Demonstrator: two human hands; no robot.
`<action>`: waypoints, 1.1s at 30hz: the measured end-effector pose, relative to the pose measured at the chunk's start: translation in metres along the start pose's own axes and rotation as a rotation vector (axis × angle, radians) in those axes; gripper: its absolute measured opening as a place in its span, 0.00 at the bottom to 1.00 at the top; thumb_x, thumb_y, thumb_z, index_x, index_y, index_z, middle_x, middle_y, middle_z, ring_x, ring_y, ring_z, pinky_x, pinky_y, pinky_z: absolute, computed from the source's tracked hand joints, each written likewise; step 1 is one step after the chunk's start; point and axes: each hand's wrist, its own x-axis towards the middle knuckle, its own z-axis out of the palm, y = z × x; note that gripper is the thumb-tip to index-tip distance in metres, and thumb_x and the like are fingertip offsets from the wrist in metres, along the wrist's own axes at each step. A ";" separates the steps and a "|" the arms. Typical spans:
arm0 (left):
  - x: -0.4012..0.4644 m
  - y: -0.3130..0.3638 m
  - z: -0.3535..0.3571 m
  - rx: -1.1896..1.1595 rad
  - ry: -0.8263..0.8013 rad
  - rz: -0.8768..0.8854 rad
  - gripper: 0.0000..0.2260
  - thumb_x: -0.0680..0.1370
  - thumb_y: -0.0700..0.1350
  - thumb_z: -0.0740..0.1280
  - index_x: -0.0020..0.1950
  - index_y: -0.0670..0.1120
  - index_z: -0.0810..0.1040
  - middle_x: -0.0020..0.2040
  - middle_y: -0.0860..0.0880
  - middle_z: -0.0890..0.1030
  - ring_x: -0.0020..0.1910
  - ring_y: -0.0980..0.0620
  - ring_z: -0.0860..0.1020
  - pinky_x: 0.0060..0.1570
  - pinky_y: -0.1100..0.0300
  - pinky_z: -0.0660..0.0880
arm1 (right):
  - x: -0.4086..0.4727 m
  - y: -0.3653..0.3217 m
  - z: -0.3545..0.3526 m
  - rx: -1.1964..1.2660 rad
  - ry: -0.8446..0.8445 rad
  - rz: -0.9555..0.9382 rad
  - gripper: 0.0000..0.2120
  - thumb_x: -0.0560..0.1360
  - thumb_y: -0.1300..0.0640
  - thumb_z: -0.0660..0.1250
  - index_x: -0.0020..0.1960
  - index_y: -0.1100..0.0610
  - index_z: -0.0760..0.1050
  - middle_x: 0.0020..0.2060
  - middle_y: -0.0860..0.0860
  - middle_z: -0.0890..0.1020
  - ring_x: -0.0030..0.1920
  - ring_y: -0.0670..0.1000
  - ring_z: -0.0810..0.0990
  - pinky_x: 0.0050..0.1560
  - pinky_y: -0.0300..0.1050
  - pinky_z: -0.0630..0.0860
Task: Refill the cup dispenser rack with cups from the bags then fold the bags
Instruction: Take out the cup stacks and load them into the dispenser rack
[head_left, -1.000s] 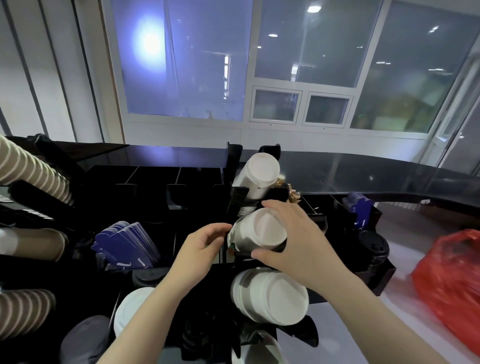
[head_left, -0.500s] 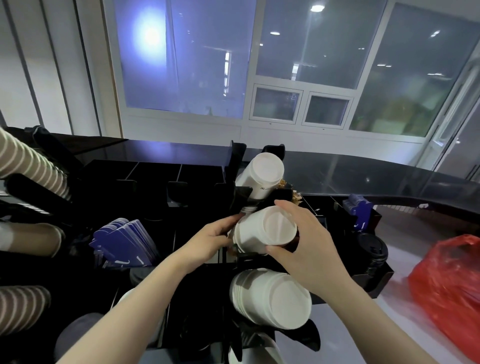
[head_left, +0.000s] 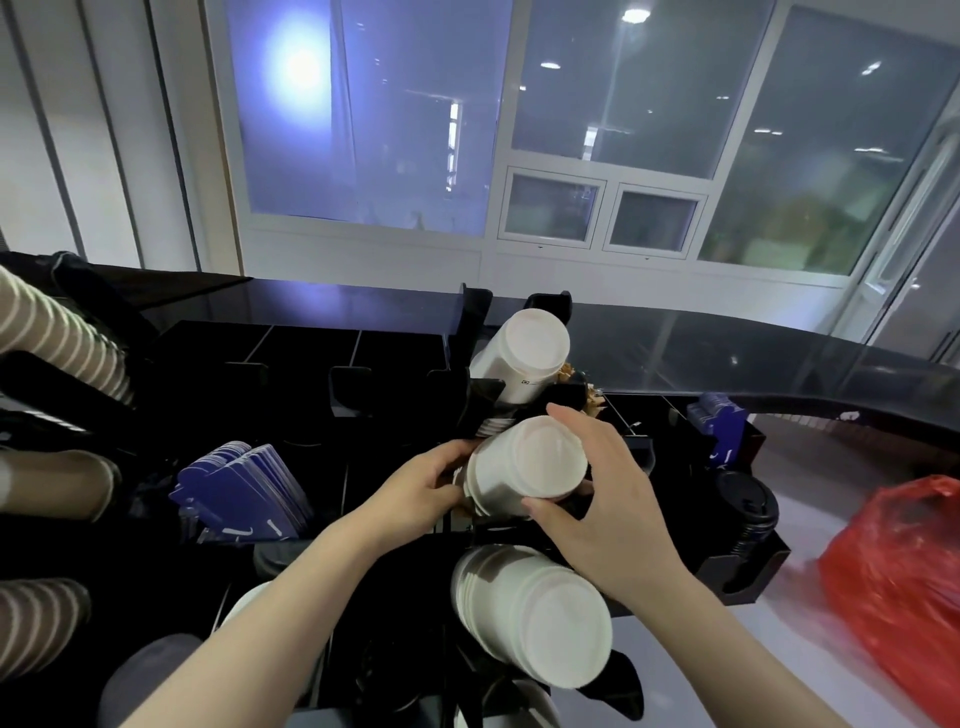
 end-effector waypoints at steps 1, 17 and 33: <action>0.000 0.000 0.000 0.012 -0.001 -0.001 0.24 0.66 0.40 0.63 0.61 0.56 0.74 0.57 0.54 0.81 0.57 0.60 0.78 0.53 0.69 0.73 | -0.001 0.001 0.001 0.035 0.029 0.012 0.37 0.64 0.58 0.78 0.62 0.33 0.64 0.61 0.32 0.70 0.63 0.35 0.69 0.54 0.27 0.70; 0.001 -0.006 0.010 -0.059 0.035 -0.037 0.26 0.67 0.38 0.64 0.61 0.59 0.72 0.58 0.56 0.80 0.60 0.59 0.76 0.61 0.61 0.72 | 0.000 0.005 0.007 0.100 0.045 0.000 0.37 0.63 0.50 0.77 0.63 0.29 0.62 0.61 0.32 0.70 0.65 0.40 0.69 0.57 0.33 0.72; 0.007 -0.008 0.010 -0.004 0.039 -0.073 0.31 0.65 0.37 0.61 0.61 0.67 0.73 0.60 0.55 0.79 0.61 0.54 0.76 0.64 0.51 0.71 | 0.005 0.013 0.015 0.143 0.209 -0.031 0.36 0.63 0.49 0.78 0.66 0.41 0.66 0.62 0.36 0.73 0.65 0.43 0.71 0.61 0.34 0.69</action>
